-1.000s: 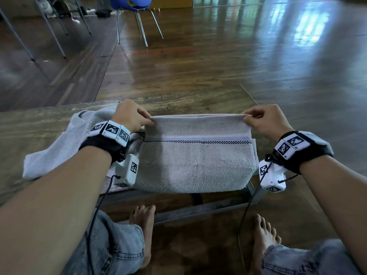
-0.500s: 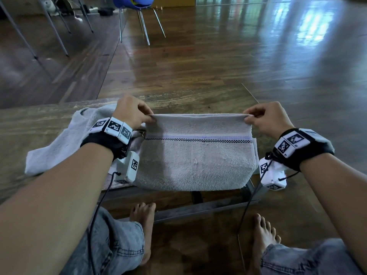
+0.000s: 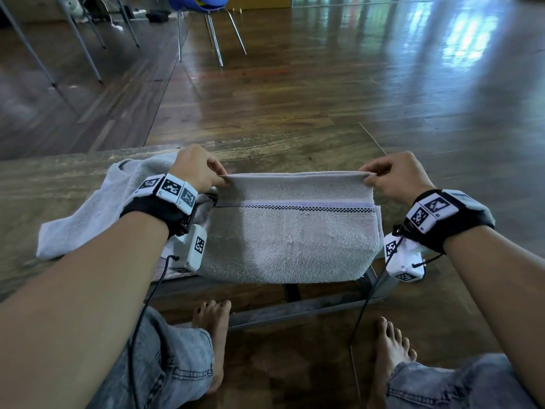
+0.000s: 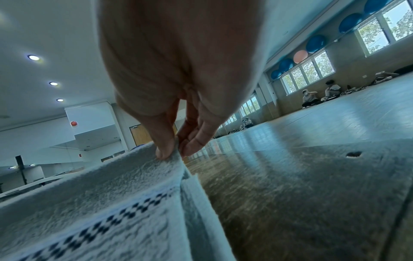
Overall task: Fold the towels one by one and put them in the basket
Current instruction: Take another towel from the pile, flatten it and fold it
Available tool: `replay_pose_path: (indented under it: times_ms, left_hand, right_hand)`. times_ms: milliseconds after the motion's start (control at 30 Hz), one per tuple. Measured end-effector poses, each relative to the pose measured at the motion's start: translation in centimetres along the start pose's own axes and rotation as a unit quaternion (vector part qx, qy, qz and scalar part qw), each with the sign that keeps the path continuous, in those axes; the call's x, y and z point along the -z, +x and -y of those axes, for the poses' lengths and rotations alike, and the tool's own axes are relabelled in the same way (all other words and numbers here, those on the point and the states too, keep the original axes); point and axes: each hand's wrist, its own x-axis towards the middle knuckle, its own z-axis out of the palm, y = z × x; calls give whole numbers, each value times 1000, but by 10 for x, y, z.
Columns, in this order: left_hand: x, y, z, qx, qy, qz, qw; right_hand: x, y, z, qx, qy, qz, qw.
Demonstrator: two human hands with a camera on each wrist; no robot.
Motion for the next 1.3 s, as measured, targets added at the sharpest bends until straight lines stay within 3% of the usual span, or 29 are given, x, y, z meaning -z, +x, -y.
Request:
replay_pose_path:
  times_ms: [167, 300, 467, 533, 600, 667, 767, 833, 900, 967, 1100, 1200, 1300]
  left_hand:
    - [-1, -3, -4, 27, 15, 27, 999]
    - [-1, -1, -3, 53, -33, 69, 996]
    - [0, 3, -6, 106, -104, 108, 983]
    - [1, 6, -14, 115, -152, 95, 977]
    - [4, 11, -23, 84, -169, 3, 982]
    - [14, 18, -33, 14, -129, -151, 980]
    - [38, 17, -52, -124, -205, -310, 920]
    - [52, 13, -61, -220, -299, -357, 857]
    - [58, 7, -64, -262, -321, -367, 832]
    - [57, 2, -58, -252, -298, -355, 849]
    - [35, -8, -27, -173, -172, -230, 942]
    - [17, -16, -4, -145, -87, -93, 981]
    - [13, -24, 8, -125, -76, 58, 987]
  right_hand:
    - [2, -3, 4, -10, -53, 18, 998]
    - [1, -6, 9, -10, -83, 8, 997]
    - [0, 3, 14, -66, -147, 75, 984]
    - [1, 8, 19, -91, -130, 79, 984]
    - [7, 17, 29, -101, -27, 32, 994]
    - [18, 29, 45, -71, 90, -51, 992]
    - [44, 32, 75, 45, 244, -177, 952]
    - [57, 22, 91, 120, 371, -204, 898]
    - [64, 10, 96, 165, 398, -214, 877]
    - [66, 2, 89, 154, 346, -216, 900]
    - [53, -12, 45, 99, 111, -161, 976]
    - [40, -26, 9, 116, -26, -43, 992]
    - [36, -42, -10, 109, -74, 107, 986]
